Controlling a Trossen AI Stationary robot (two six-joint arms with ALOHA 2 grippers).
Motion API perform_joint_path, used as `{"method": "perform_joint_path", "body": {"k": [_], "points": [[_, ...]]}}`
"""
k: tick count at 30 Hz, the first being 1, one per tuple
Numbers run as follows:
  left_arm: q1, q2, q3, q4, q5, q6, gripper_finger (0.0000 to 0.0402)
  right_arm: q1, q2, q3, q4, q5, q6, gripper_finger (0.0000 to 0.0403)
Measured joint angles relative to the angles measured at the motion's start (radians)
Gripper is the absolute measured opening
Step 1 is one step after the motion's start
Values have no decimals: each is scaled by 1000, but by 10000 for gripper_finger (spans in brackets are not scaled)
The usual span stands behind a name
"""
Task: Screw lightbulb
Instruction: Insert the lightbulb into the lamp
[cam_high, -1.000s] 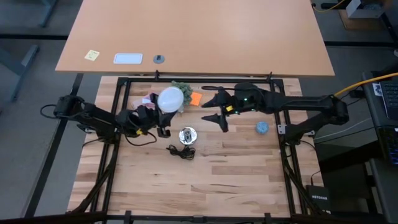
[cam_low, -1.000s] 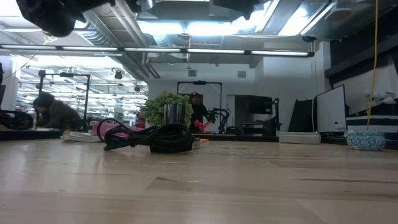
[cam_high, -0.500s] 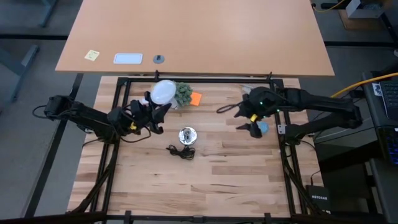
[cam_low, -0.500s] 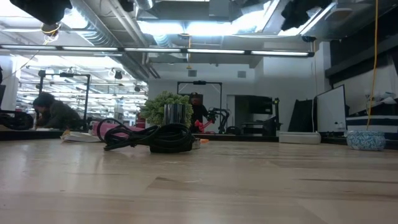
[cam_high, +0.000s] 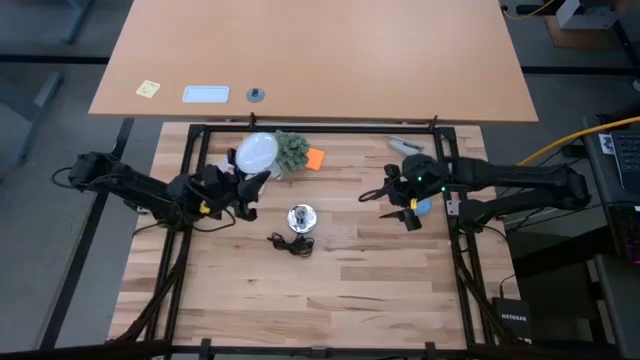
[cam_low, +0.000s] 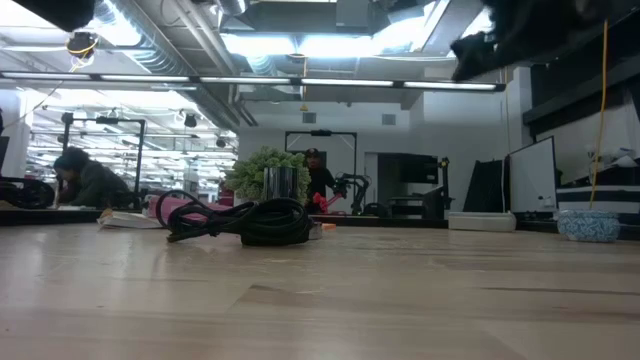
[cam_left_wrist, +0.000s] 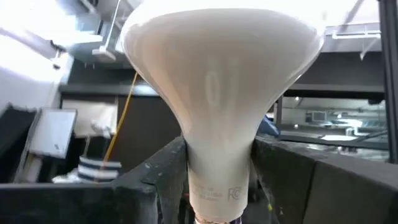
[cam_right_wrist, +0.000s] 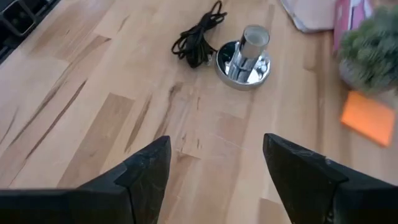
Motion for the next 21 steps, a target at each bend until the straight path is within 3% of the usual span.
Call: {"method": "perform_joint_path", "body": {"k": [4, 9, 16, 21], "points": [[-40, -57, 0, -20, -4, 111, 170, 0, 1, -146, 210, -1, 147, 260], [-77, -154, 0, -259, -56, 173, 170, 0, 15, -281, 453, -1, 369, 260], [-61, -203, -1, -607, -62, 4, 170, 0, 62, -346, 629, 2, 738, 260], [-49, -159, -2, -745, -65, -177, 170, 1, 140, -354, 706, 52, 744, 260]]}}
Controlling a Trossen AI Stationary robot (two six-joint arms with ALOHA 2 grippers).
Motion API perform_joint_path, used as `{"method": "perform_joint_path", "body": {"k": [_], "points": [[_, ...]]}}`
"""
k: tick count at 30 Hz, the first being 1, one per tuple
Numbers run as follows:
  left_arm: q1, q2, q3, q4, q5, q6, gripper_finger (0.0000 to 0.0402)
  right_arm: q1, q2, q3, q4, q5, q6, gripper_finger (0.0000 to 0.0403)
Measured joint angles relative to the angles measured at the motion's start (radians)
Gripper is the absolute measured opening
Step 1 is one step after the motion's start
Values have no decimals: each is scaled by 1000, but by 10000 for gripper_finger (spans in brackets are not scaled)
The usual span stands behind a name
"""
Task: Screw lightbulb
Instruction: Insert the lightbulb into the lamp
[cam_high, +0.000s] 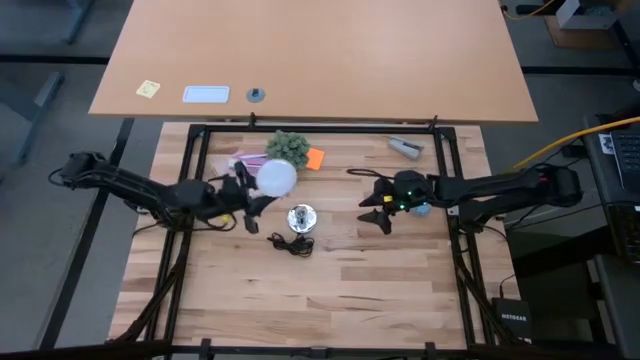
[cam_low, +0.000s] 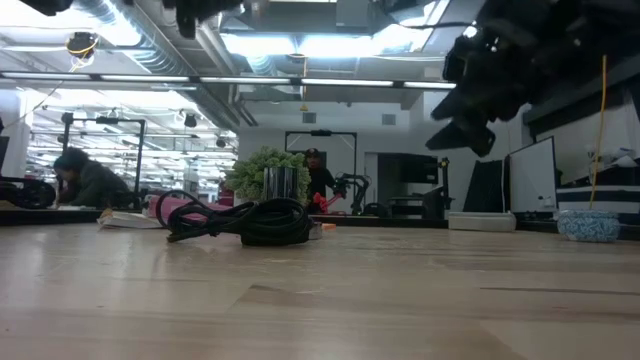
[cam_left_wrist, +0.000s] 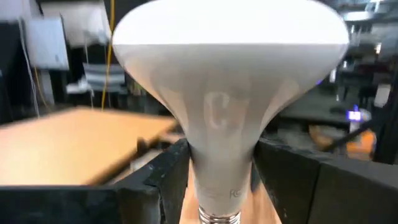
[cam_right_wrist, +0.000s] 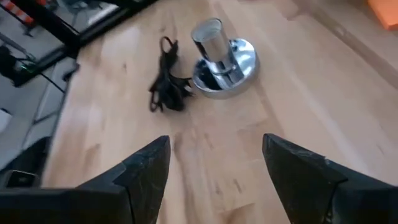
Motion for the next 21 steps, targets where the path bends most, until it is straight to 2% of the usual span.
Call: {"method": "perform_joint_path", "body": {"k": [4, 7, 15, 21], "points": [[-1, 83, 0, -8, 2, -55, 170, 0, 89, -1, 51, 1, -39, 260], [5, 157, 0, 36, 0, -82, 170, 0, 156, -1, 155, 1, -39, 260], [44, 325, 0, 107, 1, -165, 170, 0, 264, 0, 611, 13, -16, 260], [78, 364, 0, 94, 1, -206, 170, 0, 271, 19, 624, 38, -12, 259]]}}
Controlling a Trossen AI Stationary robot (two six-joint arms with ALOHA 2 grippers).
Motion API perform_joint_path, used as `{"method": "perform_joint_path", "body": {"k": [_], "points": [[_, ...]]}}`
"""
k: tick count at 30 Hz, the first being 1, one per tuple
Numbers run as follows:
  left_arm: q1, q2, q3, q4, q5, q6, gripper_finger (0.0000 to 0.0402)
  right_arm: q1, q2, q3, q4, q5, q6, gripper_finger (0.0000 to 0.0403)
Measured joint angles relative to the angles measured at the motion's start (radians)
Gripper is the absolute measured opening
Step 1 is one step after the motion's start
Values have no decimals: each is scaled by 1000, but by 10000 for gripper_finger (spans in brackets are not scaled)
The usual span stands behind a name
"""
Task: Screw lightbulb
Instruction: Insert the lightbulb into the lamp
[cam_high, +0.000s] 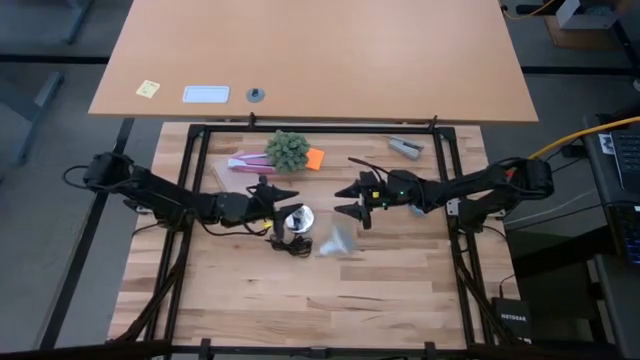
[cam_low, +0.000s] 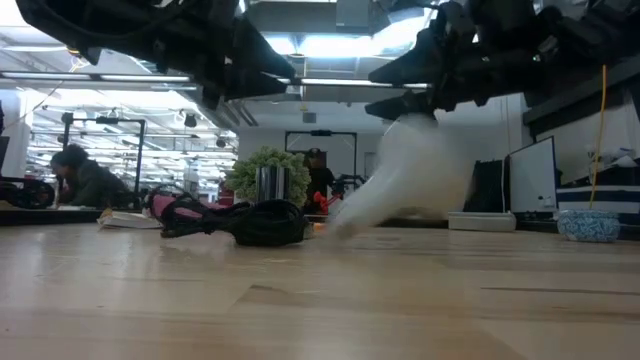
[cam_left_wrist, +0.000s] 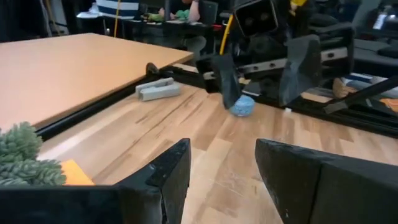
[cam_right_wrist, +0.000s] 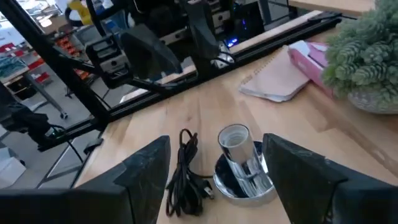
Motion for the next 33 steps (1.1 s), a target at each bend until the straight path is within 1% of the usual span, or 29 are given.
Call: {"method": "perform_joint_path", "body": {"k": [3, 5, 7, 9, 11, 12, 13, 14, 15, 17, 19, 21, 23, 24, 26, 31, 33], "points": [[10, 0, 0, 3, 0, -3, 170, 0, 0, 0, -44, -10, 0, 259], [14, -1, 0, 3, 0, -3, 170, 0, 0, 0, -79, -51, 0, 259], [12, -2, 0, 3, 2, -5, 170, 0, -9, 0, -95, -148, 2, 259], [5, -2, 0, 1, 21, -8, 170, -1, -38, 0, -90, -294, 34, 259], [-6, -2, 0, 1, 36, -8, 170, 2, -83, 0, -87, -452, 111, 259], [-11, -2, 0, 1, 37, -8, 170, 16, -108, 0, -86, -505, 165, 259], [-15, -2, 0, 0, 39, -7, 170, 38, -131, 0, -87, -535, 223, 259], [-17, -2, 0, 1, 39, -6, 170, 70, -153, 0, -87, -540, 262, 259], [-19, -2, 0, 1, 39, -7, 170, 109, -170, 0, -91, -529, 276, 259], [-21, -2, 0, 1, 39, -13, 170, 188, -186, 1, -114, -442, 262, 259], [-25, -2, 0, 0, 41, -32, 170, 248, -186, 1, -160, -320, 193, 259], [-30, -2, 0, 0, 46, -38, 170, 288, -184, 1, -205, -173, 106, 259], [-40, -2, 0, 0, 46, -60, 170, 317, -183, 1, -251, -33, 82, 259], [-45, -2, 0, 1, 47, -78, 170, 328, -183, 1, -276, 5, 87, 259], [-57, -2, 0, 1, 47, -91, 170, 351, -183, 1, -320, 12, 113, 259], [-88, -2, 1, 2, 47, -90, 170, 443, -182, 1, -401, -12, 163, 259], [-103, -2, 1, 5, 61, -90, 170, 480, -182, 0, -412, 13, 163, 259]]}}
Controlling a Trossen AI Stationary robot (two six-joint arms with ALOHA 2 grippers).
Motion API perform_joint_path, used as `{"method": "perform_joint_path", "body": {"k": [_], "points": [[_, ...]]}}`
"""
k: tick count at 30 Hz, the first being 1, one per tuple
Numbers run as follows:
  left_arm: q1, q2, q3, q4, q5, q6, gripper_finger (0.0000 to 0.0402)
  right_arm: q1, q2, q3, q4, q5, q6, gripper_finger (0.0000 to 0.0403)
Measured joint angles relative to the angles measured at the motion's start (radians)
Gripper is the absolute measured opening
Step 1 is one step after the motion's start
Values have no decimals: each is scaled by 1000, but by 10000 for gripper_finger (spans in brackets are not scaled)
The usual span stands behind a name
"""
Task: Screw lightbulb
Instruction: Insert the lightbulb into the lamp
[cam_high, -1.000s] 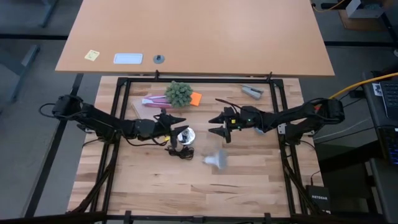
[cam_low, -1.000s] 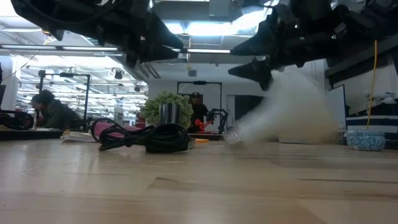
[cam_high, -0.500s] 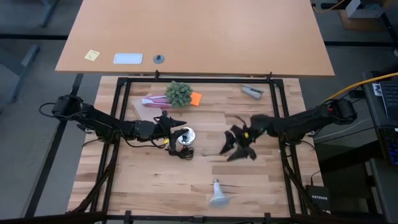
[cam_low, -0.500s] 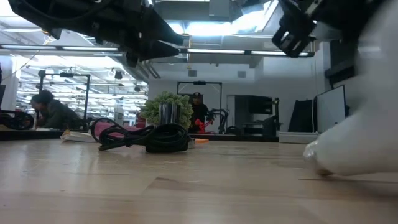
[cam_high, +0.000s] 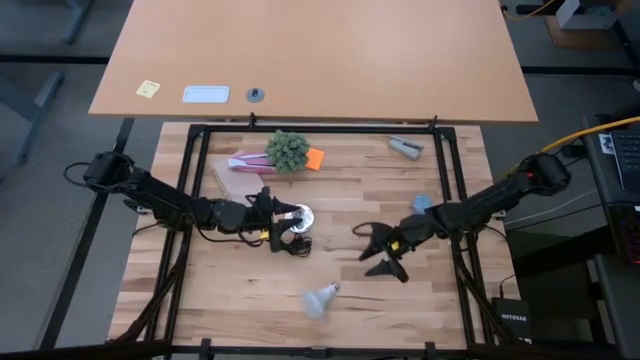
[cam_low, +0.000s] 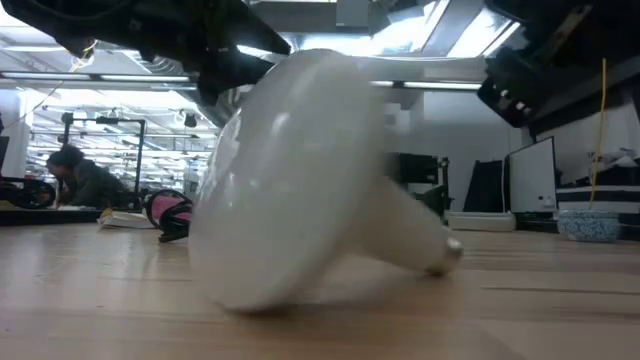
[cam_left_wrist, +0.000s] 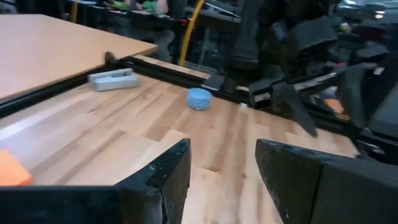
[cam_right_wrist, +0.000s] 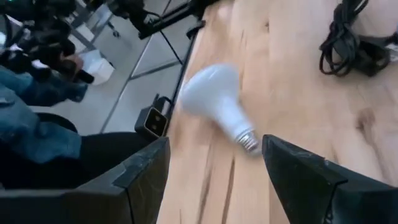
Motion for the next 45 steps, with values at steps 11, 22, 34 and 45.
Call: {"method": "perform_joint_path", "body": {"k": [11, 22, 34, 45], "points": [[-128, 0, 40, 3, 174, -102, 170, 63, 136, 0, 12, 278, -7, 259], [-268, 30, 43, -5, 105, -378, 170, 13, 397, 72, 75, 299, 78, 259], [-352, 352, 168, 5, 152, -803, 170, 8, 545, 178, 69, 282, 70, 259], [-313, 541, 328, -10, 181, -778, 170, 10, 545, 179, 75, 257, 72, 259]]}}
